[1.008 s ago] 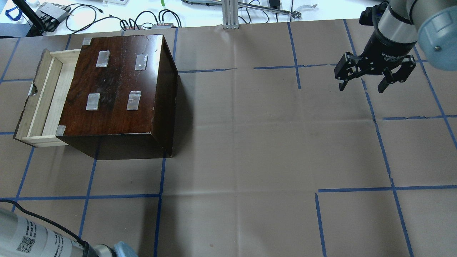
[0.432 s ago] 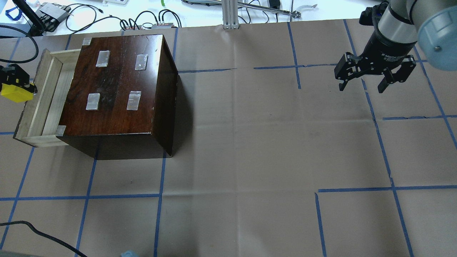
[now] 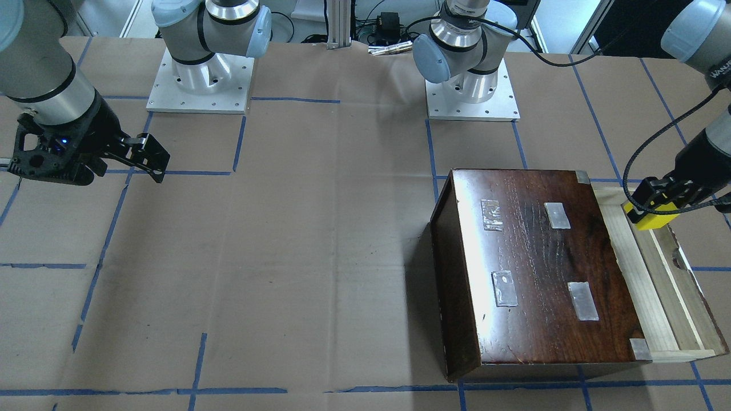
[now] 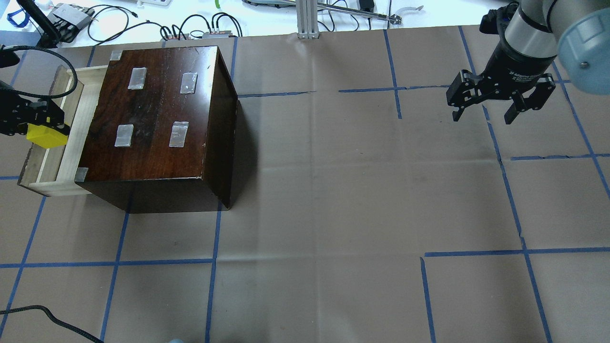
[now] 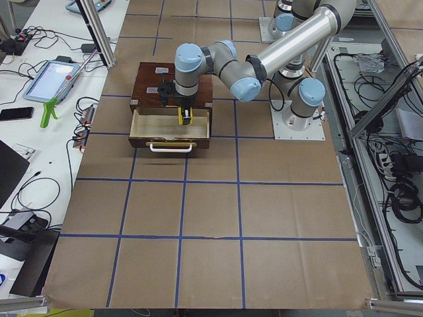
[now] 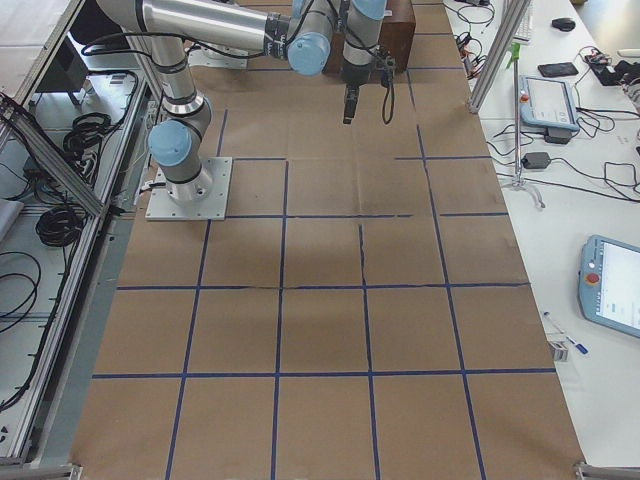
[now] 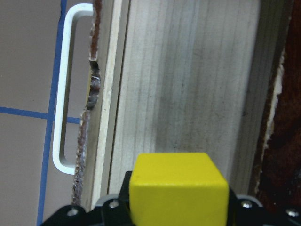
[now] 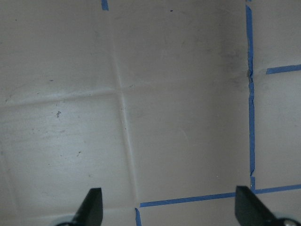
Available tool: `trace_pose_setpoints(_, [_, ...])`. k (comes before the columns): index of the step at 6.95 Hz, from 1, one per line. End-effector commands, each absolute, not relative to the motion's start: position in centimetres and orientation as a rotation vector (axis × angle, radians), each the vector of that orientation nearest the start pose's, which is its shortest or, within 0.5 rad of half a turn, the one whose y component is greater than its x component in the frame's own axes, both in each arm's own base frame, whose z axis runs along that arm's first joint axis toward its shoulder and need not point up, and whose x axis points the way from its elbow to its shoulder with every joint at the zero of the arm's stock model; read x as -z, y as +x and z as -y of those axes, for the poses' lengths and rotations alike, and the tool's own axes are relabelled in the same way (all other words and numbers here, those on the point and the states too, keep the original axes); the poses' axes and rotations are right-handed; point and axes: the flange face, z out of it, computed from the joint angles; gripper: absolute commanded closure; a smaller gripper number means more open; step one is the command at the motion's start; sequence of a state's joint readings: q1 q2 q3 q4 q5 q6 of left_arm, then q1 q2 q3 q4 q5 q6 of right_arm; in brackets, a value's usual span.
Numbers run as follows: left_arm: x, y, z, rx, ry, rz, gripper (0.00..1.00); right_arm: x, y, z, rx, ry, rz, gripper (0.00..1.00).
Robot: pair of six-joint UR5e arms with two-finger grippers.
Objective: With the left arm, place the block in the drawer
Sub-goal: 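Lower the cube into the drawer and open the left gripper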
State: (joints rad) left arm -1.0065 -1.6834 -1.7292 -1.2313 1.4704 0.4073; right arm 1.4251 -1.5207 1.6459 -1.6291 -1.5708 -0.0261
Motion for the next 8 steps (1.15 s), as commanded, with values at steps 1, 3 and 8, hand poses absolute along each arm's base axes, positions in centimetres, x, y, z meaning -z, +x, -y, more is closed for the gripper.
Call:
trace_pose_setpoints(1, [-37.3, 15.9, 53.2, 0.15, -0.244, -3.193, 0.7, -43.2, 5.9, 51.7, -0.105, 0.187, -3.128, 0.0])
trace_pose_setpoints(3, [-34.9, 16.5, 54.0, 0.094, -0.241, -3.213, 0.69, -43.2, 5.9, 51.7, -0.105, 0.187, -3.128, 0.0])
trace_pose_setpoints(8, [-34.1, 16.5, 54.1, 0.072, -0.245, -3.221, 0.3, -43.2, 5.9, 51.8, -0.103, 0.187, -3.129, 0.0])
